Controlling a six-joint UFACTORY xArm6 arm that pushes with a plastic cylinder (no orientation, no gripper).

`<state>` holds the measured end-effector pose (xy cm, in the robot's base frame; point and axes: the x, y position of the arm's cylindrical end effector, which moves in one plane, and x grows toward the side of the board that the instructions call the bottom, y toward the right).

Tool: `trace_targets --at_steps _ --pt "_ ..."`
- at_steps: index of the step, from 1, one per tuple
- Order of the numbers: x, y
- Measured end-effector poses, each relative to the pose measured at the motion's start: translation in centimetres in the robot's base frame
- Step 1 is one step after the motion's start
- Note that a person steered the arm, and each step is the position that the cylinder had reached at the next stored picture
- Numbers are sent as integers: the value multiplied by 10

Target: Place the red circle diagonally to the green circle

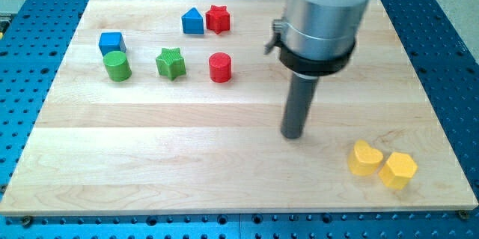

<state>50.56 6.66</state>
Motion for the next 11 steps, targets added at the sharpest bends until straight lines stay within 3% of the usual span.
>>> trace_targets --at_steps 2,3,4,5,6,7,10,11 --pt "-85 -38" --pt "-105 -57" --pt "-111 -56" --pt "-109 -92" --pt "-117 -56" --pt "-127 -73" --pt "-66 -179" --pt "-93 -198"
